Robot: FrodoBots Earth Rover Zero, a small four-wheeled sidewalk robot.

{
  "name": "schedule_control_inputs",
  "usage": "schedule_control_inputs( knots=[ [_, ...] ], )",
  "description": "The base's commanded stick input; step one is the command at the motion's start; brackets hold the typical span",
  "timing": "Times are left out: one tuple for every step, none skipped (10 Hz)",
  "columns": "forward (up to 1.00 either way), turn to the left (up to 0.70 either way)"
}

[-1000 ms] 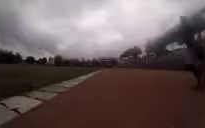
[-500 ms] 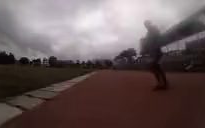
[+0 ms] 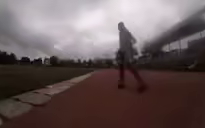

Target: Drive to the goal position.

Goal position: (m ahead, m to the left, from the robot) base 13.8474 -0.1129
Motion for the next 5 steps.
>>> schedule_control_inputs(
  knots=[
    [0.7, 0.0],
    [0.7, 0.0],
    [0.7, 0.0],
    [0.7, 0.0],
    [0.7, 0.0]
  ],
)
